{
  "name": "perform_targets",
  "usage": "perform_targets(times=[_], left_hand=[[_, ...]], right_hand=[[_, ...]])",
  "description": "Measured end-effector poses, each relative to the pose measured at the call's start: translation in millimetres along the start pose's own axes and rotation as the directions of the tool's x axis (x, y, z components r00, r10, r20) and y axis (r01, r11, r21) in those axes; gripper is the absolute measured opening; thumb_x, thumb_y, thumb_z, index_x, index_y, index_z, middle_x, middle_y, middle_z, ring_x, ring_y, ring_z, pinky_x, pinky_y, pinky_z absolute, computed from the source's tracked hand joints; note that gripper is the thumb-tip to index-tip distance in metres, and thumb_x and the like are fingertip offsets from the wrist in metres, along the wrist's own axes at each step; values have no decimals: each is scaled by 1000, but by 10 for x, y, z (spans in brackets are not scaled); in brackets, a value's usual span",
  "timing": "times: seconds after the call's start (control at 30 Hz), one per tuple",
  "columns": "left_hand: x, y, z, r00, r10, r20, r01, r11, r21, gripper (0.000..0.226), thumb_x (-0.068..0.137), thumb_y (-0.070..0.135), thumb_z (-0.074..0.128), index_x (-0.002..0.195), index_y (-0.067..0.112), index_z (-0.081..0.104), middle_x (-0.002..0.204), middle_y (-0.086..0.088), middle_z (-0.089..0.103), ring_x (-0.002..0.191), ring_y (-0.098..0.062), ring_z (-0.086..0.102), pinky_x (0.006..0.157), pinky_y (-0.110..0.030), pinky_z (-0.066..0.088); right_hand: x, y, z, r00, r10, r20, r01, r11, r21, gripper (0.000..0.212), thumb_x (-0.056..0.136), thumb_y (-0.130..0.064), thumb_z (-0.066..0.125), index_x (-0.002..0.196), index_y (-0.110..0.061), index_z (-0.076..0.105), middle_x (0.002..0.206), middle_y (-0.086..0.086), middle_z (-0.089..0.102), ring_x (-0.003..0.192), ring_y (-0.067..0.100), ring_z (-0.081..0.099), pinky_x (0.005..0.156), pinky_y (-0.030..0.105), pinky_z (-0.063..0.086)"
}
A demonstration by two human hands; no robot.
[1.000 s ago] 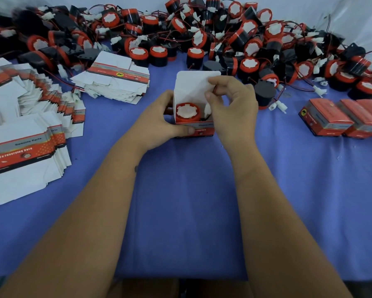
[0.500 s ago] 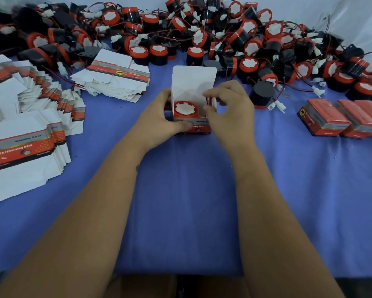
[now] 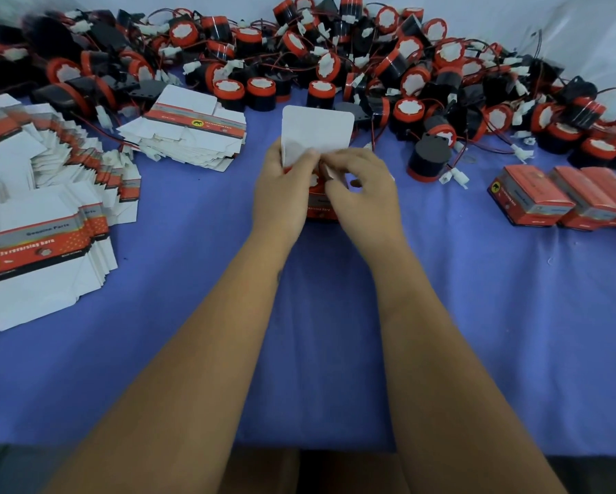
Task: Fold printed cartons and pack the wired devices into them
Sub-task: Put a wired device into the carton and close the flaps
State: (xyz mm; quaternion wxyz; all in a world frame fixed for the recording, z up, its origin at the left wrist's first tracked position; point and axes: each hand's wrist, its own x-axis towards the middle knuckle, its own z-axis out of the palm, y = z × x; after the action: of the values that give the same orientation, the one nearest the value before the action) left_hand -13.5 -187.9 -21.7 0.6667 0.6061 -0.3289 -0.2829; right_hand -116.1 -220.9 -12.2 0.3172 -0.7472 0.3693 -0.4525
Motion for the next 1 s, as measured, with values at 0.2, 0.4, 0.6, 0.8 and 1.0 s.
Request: perform_targets(times=[0.2,0.4,0.6,0.8,1.0], left_hand=[[23,-52,-14,999,43,-13,-41,993,115,36,97,28,60,132,24,54,113,12,66,100,-2,63,78,-18,51],[23,-39,-14,999,35,-33,-30,989,144,38,93,15,58,129,28,54,107,18,63,93,2,61,65,-8,45],[40,-57,-24,997,74,-2,-73,986,150,38,93,13,56,129,23,54,110,12,65,95,-2,63,71,-14,49],[-1,-2,-96,988,-51,145,85,968,-236,41,101,31,35,122,14,65,111,-9,73,98,-21,71,74,-30,58],[127,5,-231,992,-63,106,72,994,-86,30,99,15,46,110,15,74,99,-3,77,92,-20,74,81,-36,60]], right_hand=[[1,2,-17,985,172,31,-175,968,182,26,91,-6,57,110,-14,73,111,-5,68,109,6,57,95,23,50],[40,13,-43,964,265,5,-242,871,427,28,93,2,49,110,-4,70,109,4,70,105,14,65,86,19,53],[46,62,3,985,168,-38,-159,972,176,22,94,-2,56,106,-10,73,100,-8,69,98,5,63,85,16,51],[37,59,28,988,152,-20,-149,982,113,16,93,-7,61,103,-17,69,99,-11,68,101,5,61,87,18,50],[51,70,49,949,311,-44,-292,926,240,49,91,-11,63,133,-24,42,124,-7,43,102,6,57,74,14,50]])
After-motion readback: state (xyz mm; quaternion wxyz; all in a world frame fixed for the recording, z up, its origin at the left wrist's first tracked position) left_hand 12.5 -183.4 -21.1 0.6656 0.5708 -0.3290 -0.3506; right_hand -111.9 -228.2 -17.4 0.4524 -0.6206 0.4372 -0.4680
